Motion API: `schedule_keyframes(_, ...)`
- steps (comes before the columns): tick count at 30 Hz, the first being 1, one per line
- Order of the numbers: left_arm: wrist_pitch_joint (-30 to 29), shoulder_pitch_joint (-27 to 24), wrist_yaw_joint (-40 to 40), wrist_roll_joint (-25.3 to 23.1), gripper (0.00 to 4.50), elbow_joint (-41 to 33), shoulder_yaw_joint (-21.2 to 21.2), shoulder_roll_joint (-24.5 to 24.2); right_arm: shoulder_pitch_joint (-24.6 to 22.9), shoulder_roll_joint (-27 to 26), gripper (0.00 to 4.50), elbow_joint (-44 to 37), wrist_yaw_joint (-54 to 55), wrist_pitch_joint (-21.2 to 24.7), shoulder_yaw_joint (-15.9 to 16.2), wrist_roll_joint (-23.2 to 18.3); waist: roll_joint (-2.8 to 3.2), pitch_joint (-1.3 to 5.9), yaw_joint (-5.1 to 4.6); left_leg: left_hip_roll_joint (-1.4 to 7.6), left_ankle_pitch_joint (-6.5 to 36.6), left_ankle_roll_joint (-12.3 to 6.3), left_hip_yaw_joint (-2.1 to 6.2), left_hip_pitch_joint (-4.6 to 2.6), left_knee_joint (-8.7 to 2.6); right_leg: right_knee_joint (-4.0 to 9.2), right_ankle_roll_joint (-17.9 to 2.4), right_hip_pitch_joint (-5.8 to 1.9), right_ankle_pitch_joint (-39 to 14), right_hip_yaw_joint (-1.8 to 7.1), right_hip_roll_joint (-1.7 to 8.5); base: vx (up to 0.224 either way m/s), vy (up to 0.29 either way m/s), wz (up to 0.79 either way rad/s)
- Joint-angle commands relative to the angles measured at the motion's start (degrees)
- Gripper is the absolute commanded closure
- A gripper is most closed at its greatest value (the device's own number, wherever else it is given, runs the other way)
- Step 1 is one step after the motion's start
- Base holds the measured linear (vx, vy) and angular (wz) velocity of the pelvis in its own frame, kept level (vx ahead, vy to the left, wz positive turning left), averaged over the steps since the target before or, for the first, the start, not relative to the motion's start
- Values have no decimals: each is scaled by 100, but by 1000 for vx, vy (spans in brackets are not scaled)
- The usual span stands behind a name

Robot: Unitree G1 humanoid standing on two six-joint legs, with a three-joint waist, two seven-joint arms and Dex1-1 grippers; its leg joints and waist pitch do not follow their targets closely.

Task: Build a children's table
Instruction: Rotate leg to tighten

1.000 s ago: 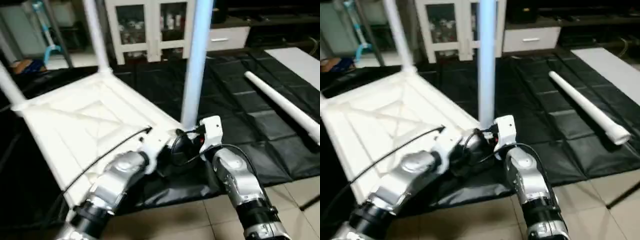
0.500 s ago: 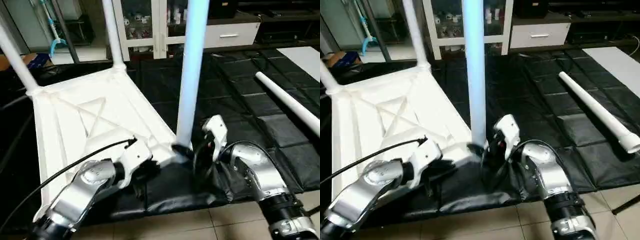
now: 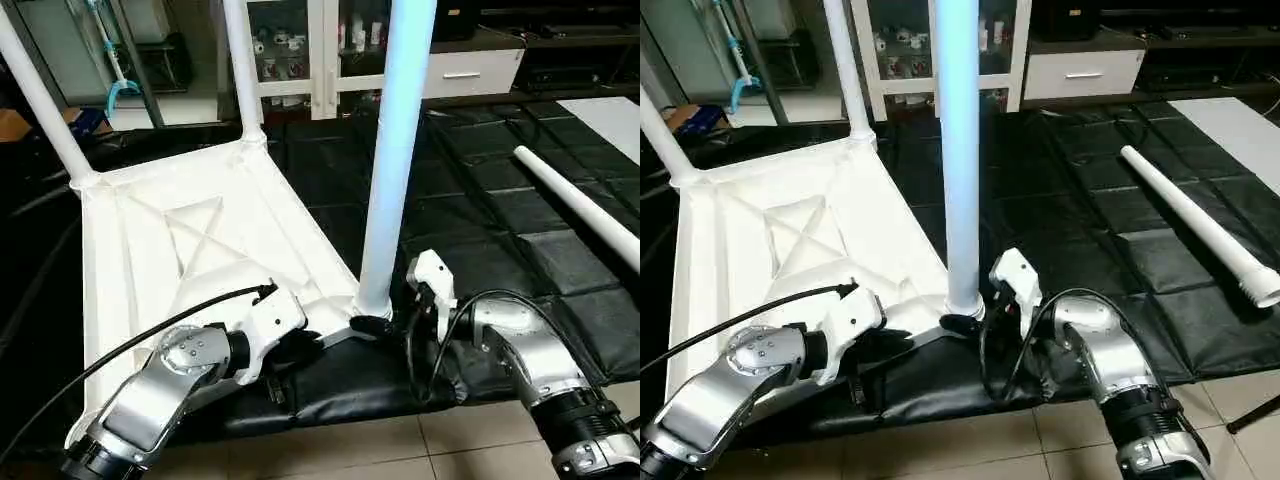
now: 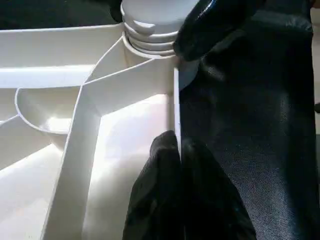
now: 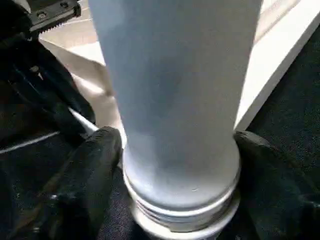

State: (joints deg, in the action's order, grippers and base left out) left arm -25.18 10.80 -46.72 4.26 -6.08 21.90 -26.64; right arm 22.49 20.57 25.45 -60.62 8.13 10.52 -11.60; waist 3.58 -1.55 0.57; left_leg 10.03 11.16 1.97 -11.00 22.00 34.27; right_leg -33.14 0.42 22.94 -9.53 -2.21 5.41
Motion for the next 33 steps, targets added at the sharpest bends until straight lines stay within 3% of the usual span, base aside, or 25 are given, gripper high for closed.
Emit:
schedule_keyframes(1,-114,-52,-212,-13,450,-49,272,-35,11,23,126,27,-82,-62,-13,-12,-26,298,-6,267,1408,-231,111,-116,-462,292,-1392,-211,-880,125,193,0,0,0)
schedule_keyframes(5,-118,-65,-224,-11,450,-57,285,-52,14,-28,160,33,-15,-61,-80,-43,-27,302,-1,267,1299,-314,107,-115,-449,279,-1447,-221,-777,119,195,0,0,0)
schedule_keyframes(14,-260,-57,-115,-34,450,-11,273,32,-30,-310,175,96,648,39,-206,29,-26,276,-38,264,1620,-179,116,-120,-475,322,-1338,-205,-1300,120,199,0,0,0)
schedule_keyframes(17,-539,261,642,-356,450,478,163,486,7,-844,176,210,2076,323,-485,203,-36,234,-80,254,1941,18,114,-144,-505,385,-1156,-143,-1847,135,186,0,0,0)
schedule_keyframes(18,-652,377,922,-444,450,650,107,664,27,-1004,176,271,2510,383,-566,267,-36,228,-93,242,2163,177,141,-157,-519,418,-971,-129,-2281,126,198,0,0,0)
schedule_keyframes(19,-831,517,1309,-526,450,864,-1,910,53,-1187,176,354,3068,424,-671,362,-36,228,-93,242,2163,177,141,-157,-519,418,-971,-129,-2281,126,198,-53,0,-3)
schedule_keyframes(21,-1011,791,1990,-651,450,1291,-198,1348,93,-1526,176,468,4163,292,-864,588,-29,184,-161,218,2538,303,159,-165,-535,494,-742,-65,-2830,110,197,-50,4,-4)
schedule_keyframes(22,-990,936,2232,-697,450,1514,-248,1530,104,-1633,176,445,4355,193,-788,737,-41,203,-182,207,2695,361,188,-201,-523,543,-617,-57,-3105,84,207,-52,7,-2)
schedule_keyframes(23,-968,987,2303,-711,450,1592,-260,1588,106,-1664,176,428,4381,153,-743,792,-48,209,-185,192,2735,353,194,-214,-510,564,-562,-50,-3195,73,209,0,0,0)
schedule_keyframes(26,-845,1167,2485,-750,450,1834,-267,1790,178,-1893,177,451,4599,128,-768,767,-48,225,-223,183,2806,202,216,-167,-512,606,-412,-48,-3253,56,211,-19,6,0)
schedule_keyframes(30,-729,1229,2430,-806,450,1895,-219,1891,267,-2096,177,481,4597,6,-774,691,-35,224,-217,196,2745,138,213,-136,-525,596,-479,-45,-3024,56,209,0,0,0)
schedule_keyframes(33,-609,1186,2325,-829,450,1883,-168,1833,211,-2197,177,238,4209,-82,-734,476,-57,230,-215,203,2703,117,211,-115,-531,582,-517,-57,-2938,61,216,0,0,0)
